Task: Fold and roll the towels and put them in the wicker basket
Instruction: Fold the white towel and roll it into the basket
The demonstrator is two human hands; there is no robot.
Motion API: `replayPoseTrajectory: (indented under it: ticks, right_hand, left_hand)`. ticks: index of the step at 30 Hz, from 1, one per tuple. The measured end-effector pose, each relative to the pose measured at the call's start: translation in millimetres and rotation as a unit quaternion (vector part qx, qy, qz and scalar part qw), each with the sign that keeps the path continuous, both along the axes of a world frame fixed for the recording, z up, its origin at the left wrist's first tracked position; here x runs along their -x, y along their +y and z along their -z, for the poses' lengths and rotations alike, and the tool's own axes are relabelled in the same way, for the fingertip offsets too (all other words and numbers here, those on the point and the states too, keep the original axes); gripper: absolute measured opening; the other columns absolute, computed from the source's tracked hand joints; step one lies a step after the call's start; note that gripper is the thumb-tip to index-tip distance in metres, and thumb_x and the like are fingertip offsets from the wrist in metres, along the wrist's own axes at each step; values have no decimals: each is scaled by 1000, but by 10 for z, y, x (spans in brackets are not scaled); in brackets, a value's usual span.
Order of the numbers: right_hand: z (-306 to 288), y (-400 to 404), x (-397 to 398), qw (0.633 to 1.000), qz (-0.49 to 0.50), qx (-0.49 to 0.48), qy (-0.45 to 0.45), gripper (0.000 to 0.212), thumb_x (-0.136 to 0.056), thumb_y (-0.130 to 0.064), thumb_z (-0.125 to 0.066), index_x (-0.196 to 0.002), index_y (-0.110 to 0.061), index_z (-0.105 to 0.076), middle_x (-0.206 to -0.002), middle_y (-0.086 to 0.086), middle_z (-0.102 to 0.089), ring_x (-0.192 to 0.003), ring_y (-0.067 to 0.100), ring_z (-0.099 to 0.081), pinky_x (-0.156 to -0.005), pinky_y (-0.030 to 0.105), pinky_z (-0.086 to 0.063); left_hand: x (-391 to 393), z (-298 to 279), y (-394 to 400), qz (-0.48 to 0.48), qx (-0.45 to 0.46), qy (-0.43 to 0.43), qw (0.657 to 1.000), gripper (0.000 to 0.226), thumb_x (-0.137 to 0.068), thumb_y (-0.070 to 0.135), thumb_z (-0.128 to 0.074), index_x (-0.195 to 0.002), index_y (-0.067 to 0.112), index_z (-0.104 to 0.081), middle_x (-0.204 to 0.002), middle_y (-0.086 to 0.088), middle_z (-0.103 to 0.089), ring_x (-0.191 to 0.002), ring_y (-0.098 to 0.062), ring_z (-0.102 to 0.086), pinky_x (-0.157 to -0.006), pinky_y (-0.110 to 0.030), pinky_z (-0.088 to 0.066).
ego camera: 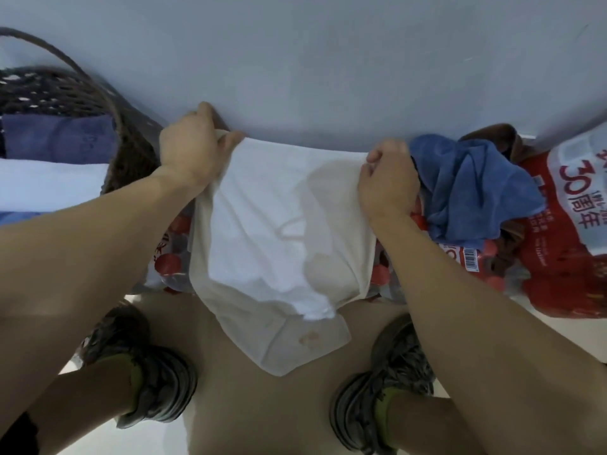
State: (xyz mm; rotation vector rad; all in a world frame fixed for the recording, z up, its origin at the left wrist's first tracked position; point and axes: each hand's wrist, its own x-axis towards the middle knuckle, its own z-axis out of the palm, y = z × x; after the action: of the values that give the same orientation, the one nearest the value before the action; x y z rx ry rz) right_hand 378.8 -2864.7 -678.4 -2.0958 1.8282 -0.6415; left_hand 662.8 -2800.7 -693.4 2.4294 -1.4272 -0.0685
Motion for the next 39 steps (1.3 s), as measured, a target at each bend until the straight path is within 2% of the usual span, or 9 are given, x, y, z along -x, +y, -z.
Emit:
replayPoseTrajectory:
  ticks: [4, 7, 11, 21, 27, 30, 32, 35, 39]
  right_hand:
    - [-47, 401, -303, 988, -131, 16, -81, 10, -82, -18, -67, -85, -17, -58, -94, 3, -58, -86, 23, -55, -76, 38, -45]
    - [134, 807, -464, 983, -179, -23, 25, 32, -88, -41, -60, -110, -18, -64, -116, 4, -56, -112, 27, -48, -92, 40, -36]
    - [321, 994, -401, 969, -190, -34, 155, 60, -94, -53, -38, -147, -25, -39, -158, 4, -27, -146, 30, -16, -116, 47, -14]
    - [278, 1011, -415, 967, -177, -40, 179, 61, -93, -52, -35, -148, -26, -36, -160, 3, -26, -148, 27, -14, -117, 50, -11]
    - [165, 934, -361, 981, -148, -68, 110, 57, -97, -47, -39, -146, -19, -42, -160, 5, -26, -149, 25, -15, -119, 43, -10]
    - [150, 954, -249, 984, -65, -39, 158, 55, -97, -44, -37, -144, -18, -43, -161, 9, -24, -149, 31, -15, -119, 51, -12]
    - [221, 986, -178, 978, -88, -68, 175, 60, -100, -48, -27, -154, -22, -26, -164, 8, -10, -151, 30, -4, -121, 53, -3]
    - [314, 951, -129, 971, -121, -68, 197, 63, -101, -51, -18, -158, -24, -12, -165, 7, 0, -152, 28, 5, -121, 51, 7]
    - [339, 801, -138, 966, -162, -59, 191, 63, -100, -52, -20, -157, -25, -15, -166, 5, -2, -152, 26, 4, -122, 51, 2]
  left_hand:
    - [7, -100, 111, -38, 13, 128, 991, 55, -78, 59, -67, -107, 14, -53, -105, -5, -67, -99, -33, -62, -79, -41, -47]
    - [92, -213, 274, -44, 31, 189, 981, 53, -80, 48, -69, -111, 10, -49, -110, -10, -61, -101, -32, -58, -84, -40, -47]
    - [345, -285, 765, -55, 53, 130, 989, 40, -86, 36, -65, -108, 5, -49, -111, -19, -54, -101, -37, -54, -85, -42, -43]
    - [1051, -167, 1869, -169, -58, 117, 977, 42, -91, 45, -58, -106, 7, -64, -110, -16, -60, -107, -36, -52, -91, -47, -45]
    - [813, -283, 1771, -164, -7, 289, 943, 31, -94, 39, -58, -92, 7, -58, -89, -16, -64, -81, -39, -64, -66, -51, -59]
    - [679, -318, 1747, -159, 37, 299, 940, 26, -93, 37, -59, -87, 13, -52, -82, -5, -60, -74, -26, -61, -34, -21, -47]
    - [603, -318, 1752, -166, 47, 279, 945, 23, -90, 33, -63, -89, 13, -52, -81, -1, -60, -72, -17, -59, -29, -10, -34]
    - [607, -293, 1745, -178, -14, 249, 952, 31, -87, 29, -67, -100, 10, -47, -95, -9, -62, -74, -22, -57, -47, -24, -46]
    - [858, -271, 1539, -177, -31, 77, 981, 41, -82, 20, -64, -113, 3, -45, -115, -23, -51, -101, -44, -52, -84, -50, -43]
